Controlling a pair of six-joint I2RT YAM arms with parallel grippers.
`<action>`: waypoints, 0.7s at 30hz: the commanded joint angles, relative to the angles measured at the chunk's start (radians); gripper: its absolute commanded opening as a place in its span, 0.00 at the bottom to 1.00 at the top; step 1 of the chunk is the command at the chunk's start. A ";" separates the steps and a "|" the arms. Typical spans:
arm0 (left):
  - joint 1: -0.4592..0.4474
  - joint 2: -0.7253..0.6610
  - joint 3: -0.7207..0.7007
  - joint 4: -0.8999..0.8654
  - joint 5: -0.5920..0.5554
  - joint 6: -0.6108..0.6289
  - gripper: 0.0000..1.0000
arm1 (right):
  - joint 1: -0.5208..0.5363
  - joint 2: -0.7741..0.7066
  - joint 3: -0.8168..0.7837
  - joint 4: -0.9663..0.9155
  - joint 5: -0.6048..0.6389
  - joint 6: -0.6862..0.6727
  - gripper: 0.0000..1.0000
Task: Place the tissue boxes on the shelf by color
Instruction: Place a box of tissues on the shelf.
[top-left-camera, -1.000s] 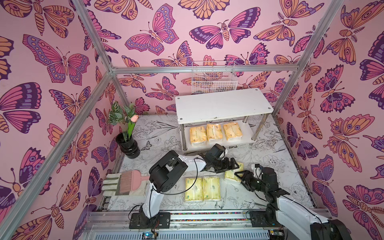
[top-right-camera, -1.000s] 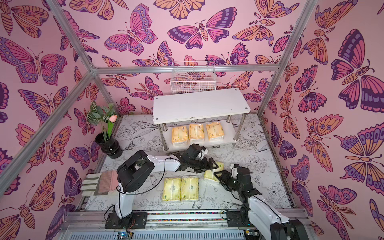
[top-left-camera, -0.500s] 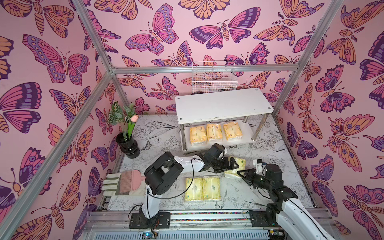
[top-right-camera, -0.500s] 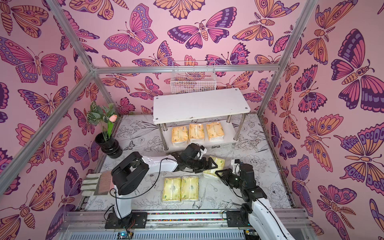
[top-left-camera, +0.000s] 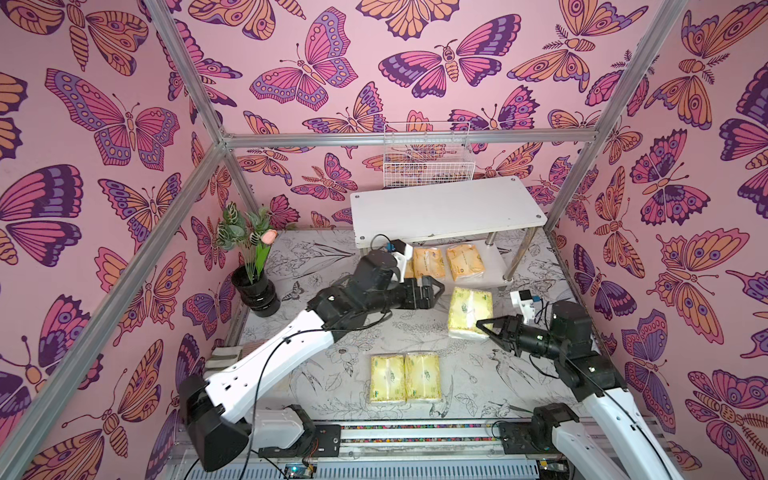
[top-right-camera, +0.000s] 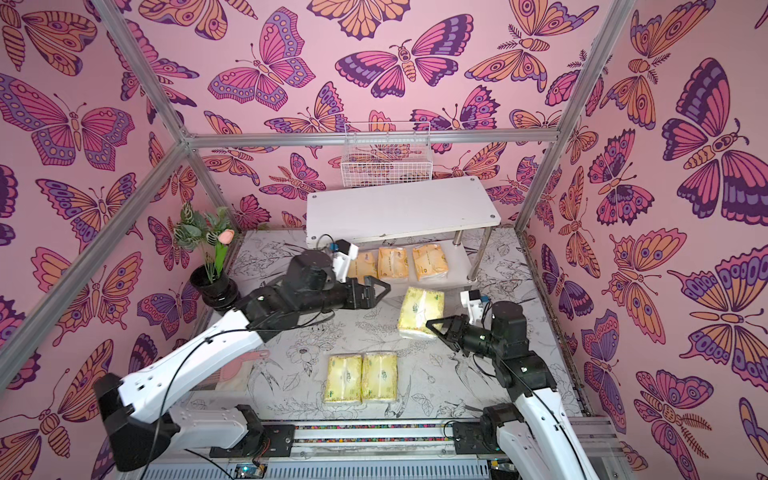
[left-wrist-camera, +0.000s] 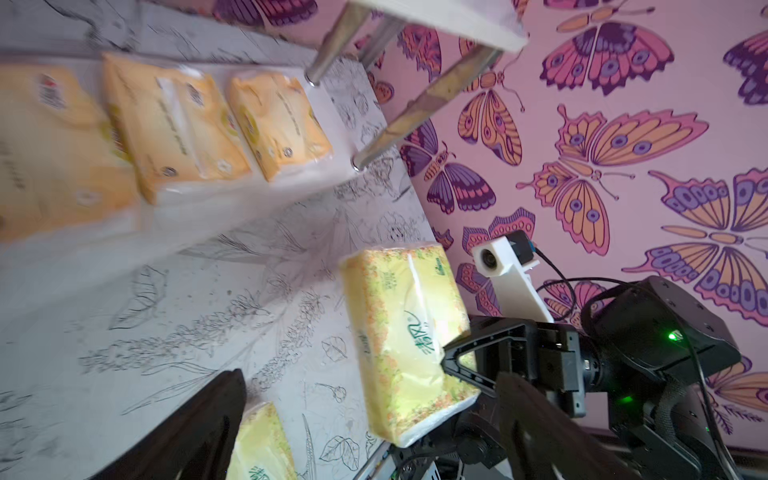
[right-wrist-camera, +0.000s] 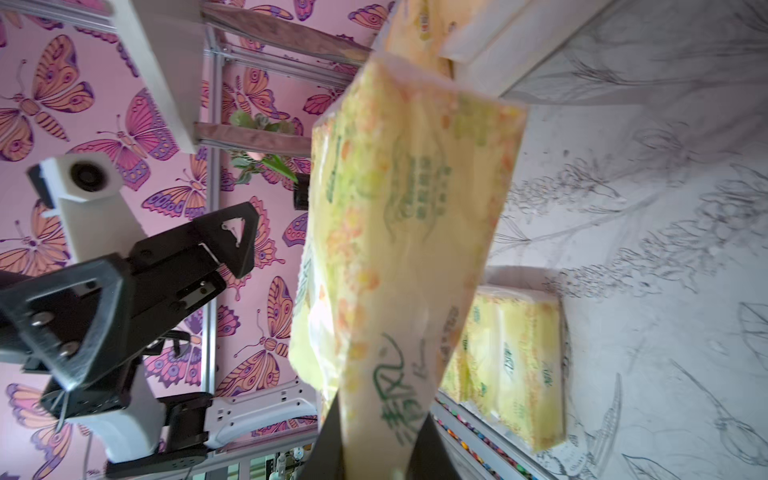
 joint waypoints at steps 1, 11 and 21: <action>0.080 -0.076 0.081 -0.200 -0.122 0.074 1.00 | 0.012 0.076 0.181 -0.012 -0.083 -0.051 0.06; 0.416 -0.080 0.233 -0.348 -0.029 0.138 1.00 | 0.116 0.445 0.695 0.055 -0.051 -0.061 0.06; 0.598 -0.017 0.325 -0.346 0.112 0.129 1.00 | 0.250 0.902 1.163 -0.016 0.006 -0.079 0.09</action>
